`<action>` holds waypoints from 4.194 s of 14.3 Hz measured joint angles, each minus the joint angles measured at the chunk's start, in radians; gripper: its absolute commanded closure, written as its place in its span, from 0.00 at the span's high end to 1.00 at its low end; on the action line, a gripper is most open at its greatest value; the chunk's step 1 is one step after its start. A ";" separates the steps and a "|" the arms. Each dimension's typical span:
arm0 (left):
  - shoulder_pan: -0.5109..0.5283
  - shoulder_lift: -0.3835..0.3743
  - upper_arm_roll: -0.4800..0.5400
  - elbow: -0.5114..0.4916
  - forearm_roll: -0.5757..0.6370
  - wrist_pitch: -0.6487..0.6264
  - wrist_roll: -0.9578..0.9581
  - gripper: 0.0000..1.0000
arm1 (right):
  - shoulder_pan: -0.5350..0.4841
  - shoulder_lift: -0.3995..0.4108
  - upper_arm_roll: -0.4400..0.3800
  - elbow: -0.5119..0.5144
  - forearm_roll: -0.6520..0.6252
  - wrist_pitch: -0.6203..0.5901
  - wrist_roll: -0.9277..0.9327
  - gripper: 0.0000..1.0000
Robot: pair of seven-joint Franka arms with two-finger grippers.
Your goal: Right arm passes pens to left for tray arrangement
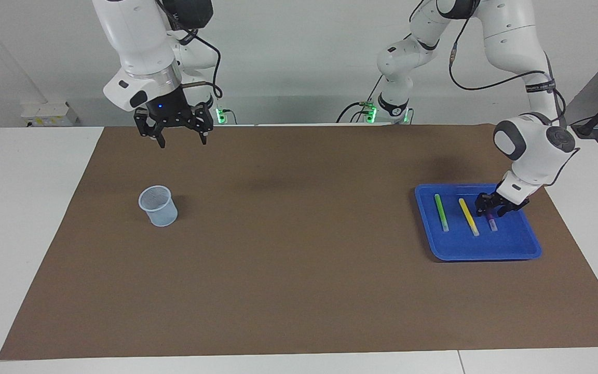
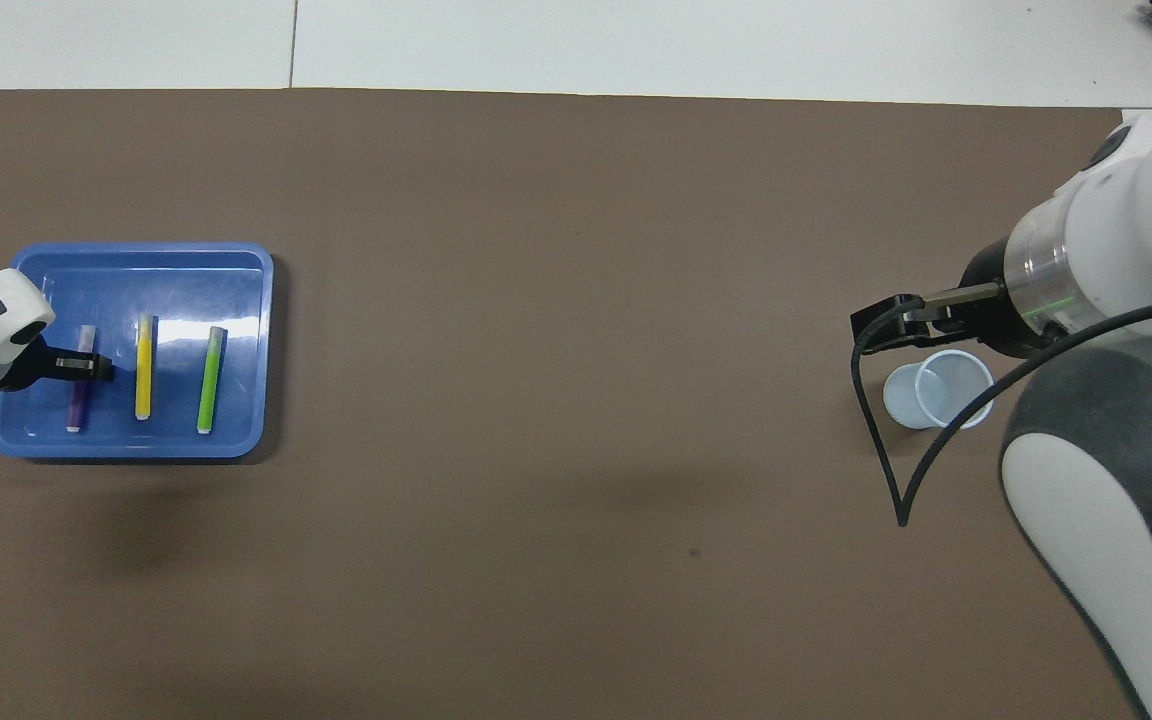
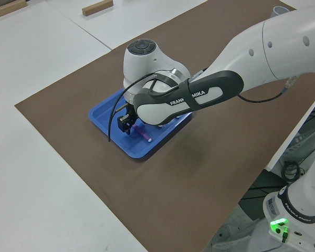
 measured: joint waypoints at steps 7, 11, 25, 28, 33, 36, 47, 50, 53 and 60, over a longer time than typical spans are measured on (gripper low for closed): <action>0.000 -0.020 -0.016 0.190 0.000 -0.232 -0.005 1.00 | -0.048 -0.002 -0.002 0.000 0.000 0.001 0.000 1.00; -0.015 -0.054 -0.030 0.258 -0.006 -0.323 -0.105 1.00 | -0.052 -0.006 -0.002 0.000 0.000 0.001 0.000 1.00; -0.277 -0.090 -0.042 0.557 -0.015 -0.706 -0.505 1.00 | -0.053 -0.011 -0.002 0.001 0.000 -0.011 0.000 1.00; -0.280 -0.131 -0.041 0.562 -0.015 -0.726 -0.505 1.00 | -0.055 -0.035 -0.018 0.002 0.007 -0.034 0.003 1.00; -0.282 -0.145 -0.023 0.563 0.026 -0.758 -0.472 1.00 | -0.057 -0.032 -0.144 -0.016 0.069 -0.062 -0.004 1.00; -0.369 -0.182 0.065 0.563 0.035 -0.777 -0.451 1.00 | -0.049 -0.009 -0.137 -0.029 0.065 -0.063 -0.004 1.00; -0.584 -0.260 0.340 0.537 0.035 -0.869 -0.372 1.00 | -0.030 -0.027 -0.121 -0.023 0.004 -0.017 -0.004 1.00; -0.573 -0.260 0.288 0.541 0.037 -0.872 -0.373 1.00 | -0.030 -0.028 -0.118 -0.023 0.003 -0.017 -0.004 1.00; -0.509 -0.260 0.216 0.542 0.041 -0.872 -0.373 1.00 | -0.032 -0.028 -0.122 -0.023 0.002 -0.012 -0.004 1.00; -0.469 -0.261 0.195 0.507 -0.013 -0.867 -0.363 1.00 | -0.051 -0.027 -0.184 -0.023 0.001 0.008 -0.005 1.00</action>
